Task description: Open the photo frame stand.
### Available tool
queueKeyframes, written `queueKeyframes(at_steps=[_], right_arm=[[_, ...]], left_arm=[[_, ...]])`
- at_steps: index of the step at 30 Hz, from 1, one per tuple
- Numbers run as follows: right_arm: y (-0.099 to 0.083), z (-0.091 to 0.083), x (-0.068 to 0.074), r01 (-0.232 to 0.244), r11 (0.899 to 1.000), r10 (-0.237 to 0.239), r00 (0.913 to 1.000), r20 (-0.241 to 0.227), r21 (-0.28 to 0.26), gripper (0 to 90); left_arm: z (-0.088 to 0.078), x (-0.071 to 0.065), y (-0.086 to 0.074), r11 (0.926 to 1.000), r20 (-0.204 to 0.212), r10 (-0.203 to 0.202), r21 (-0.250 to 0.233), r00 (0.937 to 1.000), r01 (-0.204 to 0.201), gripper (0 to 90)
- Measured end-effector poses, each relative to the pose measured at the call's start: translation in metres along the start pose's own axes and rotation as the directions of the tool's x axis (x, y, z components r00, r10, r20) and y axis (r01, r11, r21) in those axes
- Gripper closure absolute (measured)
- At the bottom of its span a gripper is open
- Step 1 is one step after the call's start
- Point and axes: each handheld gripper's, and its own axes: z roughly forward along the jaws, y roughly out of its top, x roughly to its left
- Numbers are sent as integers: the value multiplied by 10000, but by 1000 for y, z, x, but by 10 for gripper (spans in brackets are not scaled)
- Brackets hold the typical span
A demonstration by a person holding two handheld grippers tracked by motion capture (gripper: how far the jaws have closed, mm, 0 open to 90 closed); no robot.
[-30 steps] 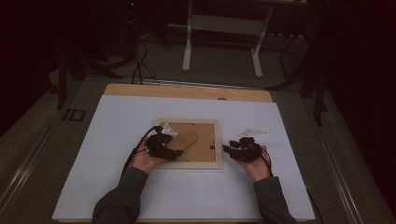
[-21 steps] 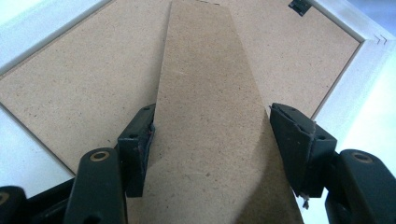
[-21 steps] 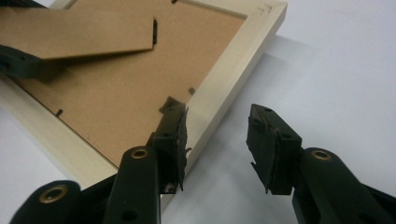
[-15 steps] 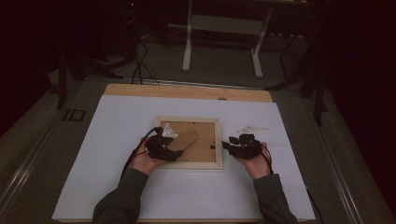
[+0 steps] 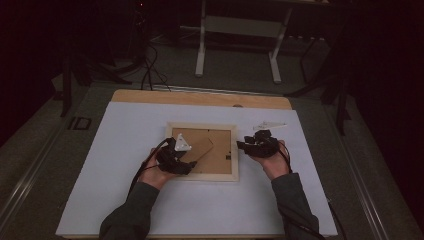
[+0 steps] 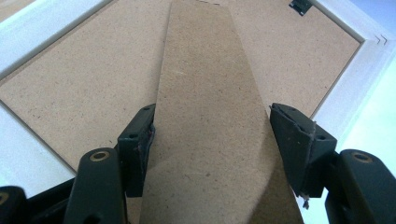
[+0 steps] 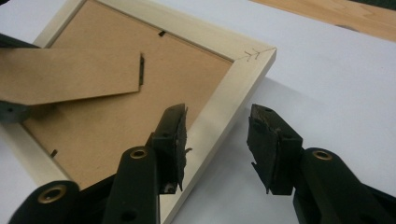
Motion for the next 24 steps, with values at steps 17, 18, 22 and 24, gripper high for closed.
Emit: queueKeyframes(at_steps=[17, 18, 22, 24], right_arm=[[10, 23, -12, -374, 9949, 393, 9991, -179, 933, 522], [10, 25, -13, -499, 9936, 519, 9985, -181, 1012, 515], [12, 30, -16, -735, 9906, 779, 9964, -334, 1154, 480], [13, 31, -18, -905, 9891, 966, 9942, -476, 1157, 480]], left_arm=[[-1, -3, 0, 9997, -229, 233, -76, 9995, -235, 382], [-1, -4, 0, 9997, -234, 240, -83, 9994, -242, 382], [-1, -5, 0, 9995, -302, 297, -90, 9991, -300, 381], [-1, -5, 0, 9993, -311, 360, -71, 9989, -363, 381]])
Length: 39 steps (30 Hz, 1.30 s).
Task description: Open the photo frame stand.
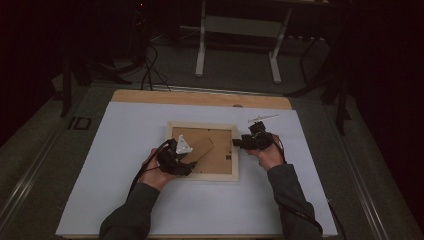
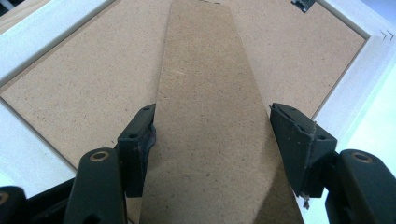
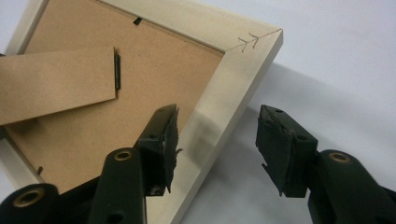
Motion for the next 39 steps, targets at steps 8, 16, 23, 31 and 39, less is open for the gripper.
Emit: queueKeyframes(at_steps=[8, 16, 23, 31, 39], right_arm=[[1, 6, -4, -197, 9996, 205, 9989, -414, 188, 494], [3, 12, -6, -442, 9983, 464, 9971, -599, 381, 518], [3, 17, -10, -874, 9951, 908, 9930, -754, 465, 495], [2, 18, -17, -1399, 9888, 1464, 9773, -1534, 528, 488], [2, 21, -22, -1753, 9817, 1878, 9562, -2246, 749, 478]], left_arm=[[-1, -1, 0, 9999, -84, 99, -52, 9999, -100, 381], [-1, -4, 0, 9996, -228, 255, -88, 9994, -257, 380], [-1, -4, 0, 9992, -291, 368, -117, 9989, -371, 380], [-3, -7, 0, 9972, -461, 647, -346, 9968, -663, 379], [-4, -9, -1, 9941, -560, 893, -568, 9944, -925, 379]])
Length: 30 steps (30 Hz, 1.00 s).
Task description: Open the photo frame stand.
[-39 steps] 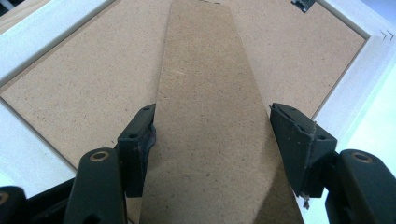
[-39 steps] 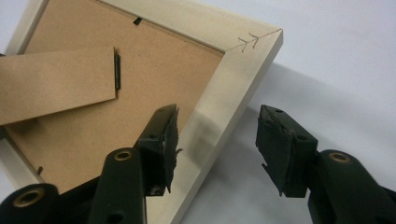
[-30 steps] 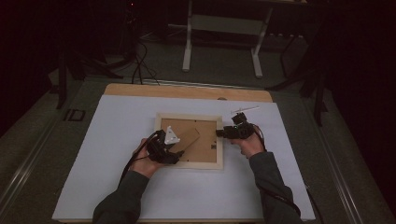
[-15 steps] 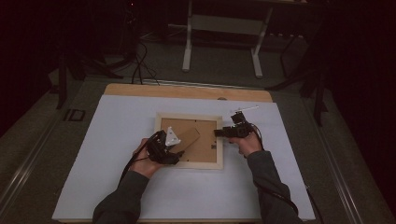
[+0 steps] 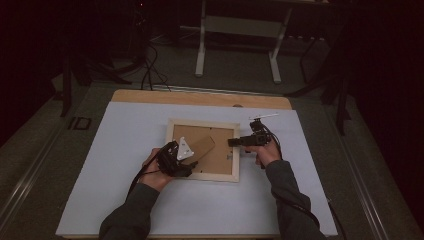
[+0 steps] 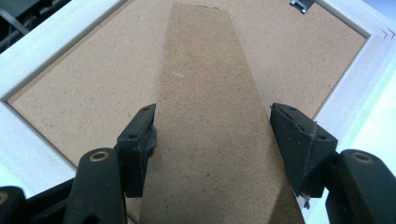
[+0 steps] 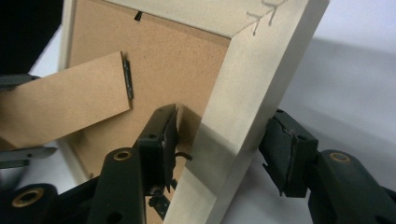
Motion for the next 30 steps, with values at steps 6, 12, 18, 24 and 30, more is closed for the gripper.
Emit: queueKeyframes(at_steps=[6, 12, 18, 24, 30], right_arm=[[-2, -5, -3, -360, 9993, 358, 9985, -423, -46, 531], [-6, -12, -5, -366, 9990, 356, 9987, -363, -261, 578], [-7, -14, -2, -239, 9986, 225, 9992, -322, -464, 583], [-9, -15, 0, -201, 9970, 180, 9994, -301, -741, 587], [-8, -18, 5, 37, 9957, -56, 9998, -204, -920, 592]], left_arm=[[-1, 2, -1, 9999, 123, 11, -103, 9999, -10, 378], [-1, 2, -1, 9998, 183, -23, -206, 9998, 27, 377], [-1, 7, -2, 9990, 569, -415, -160, 9975, 424, 376], [-1, 13, -2, 9960, 1076, -878, -61, 9903, 890, 377], [0, 23, -4, 9805, 2031, -1965, 317, 9592, 1942, 415]])
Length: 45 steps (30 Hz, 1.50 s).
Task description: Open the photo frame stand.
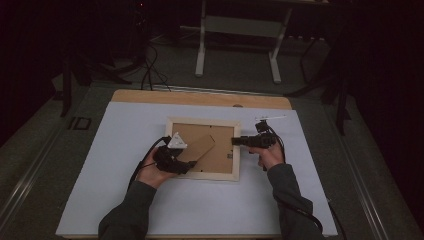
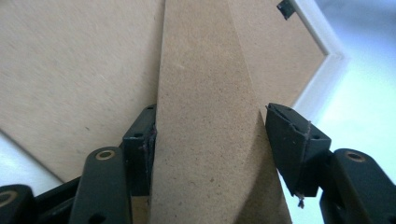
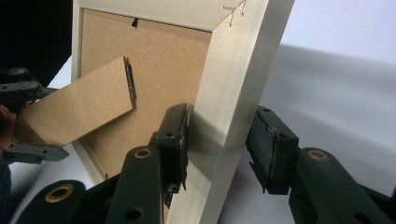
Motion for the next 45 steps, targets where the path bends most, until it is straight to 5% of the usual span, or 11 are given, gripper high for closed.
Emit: queueKeyframes(at_steps=[7, 9, 12, 14, 15, 20, 26, 30, 31, 37, 45], right_arm=[[1, -2, 4, 311, 9994, -310, 9995, 78, -168, 595], [1, -2, 5, 353, 9992, -351, 9993, 99, -191, 596], [1, -3, 5, 365, 9992, -364, 9993, 100, -185, 596], [1, -3, 6, 420, 9989, -417, 9991, 116, -203, 596], [1, -4, 7, 438, 9988, -435, 9990, 120, -210, 597], [0, -4, 7, 475, 9985, -472, 9988, 114, -281, 598], [1, -6, 9, 575, 9978, -571, 9983, 137, -317, 601], [2, -8, 11, 781, 9964, -775, 9968, 200, -322, 602], [2, -8, 12, 807, 9962, -801, 9966, 197, -325, 601], [4, -9, 13, 1167, 9929, -1159, 9928, 286, -248, 588], [7, -4, 7, 1105, 9939, -1105, 9938, -152, -16, 467]], left_arm=[[-5, 9, 0, 9945, 1027, -1024, -108, 9894, 1041, 481], [-7, 17, -1, 9835, 1817, -1773, -37, 9672, 1810, 487], [-8, 20, -2, 9774, 2115, -2077, 51, 9550, 2114, 495], [-9, 24, -2, 9658, 2591, -2534, 136, 9320, 2588, 497], [-8, 25, -3, 9627, 2663, -2650, 195, 9267, 2697, 499], [-7, 24, -3, 9644, 2338, -2640, 497, 9358, 2597, 562], [-7, 28, -6, 9623, 2682, -2704, 476, 9246, 2677, 634], [-8, 26, -6, 9679, 2640, -2501, 439, 9315, 2474, 662], [-8, 25, -6, 9726, 2522, -2319, 422, 9395, 2288, 662], [-9, 21, -3, 9809, 2256, -1936, 279, 9548, 1923, 669], [-10, 19, -2, 9864, 2181, -1632, 151, 9622, 1639, 677]])
